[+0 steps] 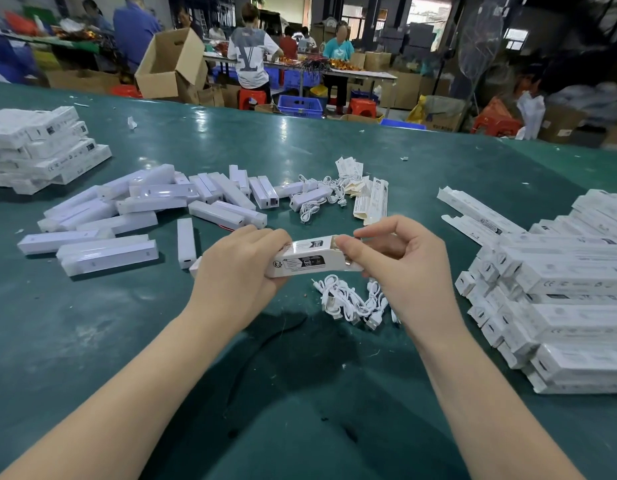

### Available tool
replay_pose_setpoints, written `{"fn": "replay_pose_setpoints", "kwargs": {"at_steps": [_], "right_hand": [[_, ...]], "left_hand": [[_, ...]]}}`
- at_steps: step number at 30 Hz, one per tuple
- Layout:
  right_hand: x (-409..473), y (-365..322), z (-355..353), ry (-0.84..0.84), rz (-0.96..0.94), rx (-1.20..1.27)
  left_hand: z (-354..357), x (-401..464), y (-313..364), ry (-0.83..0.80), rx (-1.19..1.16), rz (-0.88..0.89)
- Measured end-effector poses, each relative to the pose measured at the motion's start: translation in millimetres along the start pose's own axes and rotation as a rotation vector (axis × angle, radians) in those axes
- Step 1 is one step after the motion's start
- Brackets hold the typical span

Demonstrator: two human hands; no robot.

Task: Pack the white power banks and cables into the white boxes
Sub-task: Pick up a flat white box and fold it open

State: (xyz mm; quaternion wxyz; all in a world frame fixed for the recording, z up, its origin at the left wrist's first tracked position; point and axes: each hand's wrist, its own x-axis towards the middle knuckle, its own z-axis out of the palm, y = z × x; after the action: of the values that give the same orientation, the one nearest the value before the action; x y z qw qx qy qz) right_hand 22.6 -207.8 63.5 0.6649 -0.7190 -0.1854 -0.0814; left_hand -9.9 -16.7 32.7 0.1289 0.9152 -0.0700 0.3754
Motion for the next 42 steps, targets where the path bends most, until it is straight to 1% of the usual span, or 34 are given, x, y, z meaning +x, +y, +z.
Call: {"fn": "replay_pose_setpoints", "kwargs": {"at_steps": [4, 8, 11, 15, 18, 20, 22, 24, 26, 29, 32, 35, 36, 39, 40, 42], "right_hand": [[-5.9, 2.2, 9.5, 0.029, -0.057, 0.000], [-7.6, 2.0, 12.2, -0.064, -0.046, 0.021], [-5.4, 1.3, 8.1, -0.113, -0.032, -0.009], [-3.0, 3.5, 4.4, -0.087, -0.024, -0.039], [-2.3, 6.3, 5.5, -0.077, -0.050, -0.135], [-3.0, 6.1, 7.5, -0.152, -0.061, -0.185], [-4.1, 4.7, 8.9, -0.274, -0.045, -0.193], [-5.9, 2.9, 10.3, -0.330, -0.066, -0.188], [-8.0, 0.8, 12.4, -0.304, -0.086, -0.111], [-9.2, 1.6, 13.3, -0.219, -0.070, 0.041], [-8.6, 2.0, 15.0, -0.143, -0.079, 0.096], [-8.3, 3.4, 17.6, -0.128, 0.023, 0.205], [-7.4, 4.0, 18.4, -0.134, 0.098, 0.286], [-4.4, 3.2, 21.1, -0.183, 0.414, 0.620], [-4.0, 3.2, 21.7, -0.182, 0.465, 0.664], [-4.6, 3.5, 22.9, -0.174, 0.500, 0.705]], "left_hand": [[0.3, -0.7, 2.0, -0.003, -0.002, 0.001], [-1.4, -0.7, -2.6, 0.005, -0.006, -0.053], [-1.0, -0.5, -2.5, 0.002, 0.001, -0.052], [0.8, -0.2, -1.8, 0.015, 0.024, -0.020], [0.3, -0.6, -3.2, 0.008, 0.013, 0.002], [0.0, -1.1, -3.2, -0.010, 0.000, 0.017], [-0.3, -1.0, -3.9, -0.019, -0.002, 0.011], [-0.7, -0.5, -6.0, -0.010, -0.004, -0.009], [-1.4, -0.2, -7.8, 0.006, -0.015, -0.041], [-1.8, -0.7, -7.9, 0.024, -0.017, -0.074], [-1.2, -0.8, -3.5, 0.033, 0.011, -0.067], [-0.7, -1.0, 0.3, 0.048, 0.021, -0.062], [-0.7, -1.4, 1.0, 0.053, 0.022, -0.059], [-1.1, -2.3, 2.5, 0.063, 0.019, -0.035], [-1.1, -2.2, 2.7, 0.065, 0.018, -0.023], [-1.1, -2.4, 2.9, 0.068, 0.011, 0.003]]}}
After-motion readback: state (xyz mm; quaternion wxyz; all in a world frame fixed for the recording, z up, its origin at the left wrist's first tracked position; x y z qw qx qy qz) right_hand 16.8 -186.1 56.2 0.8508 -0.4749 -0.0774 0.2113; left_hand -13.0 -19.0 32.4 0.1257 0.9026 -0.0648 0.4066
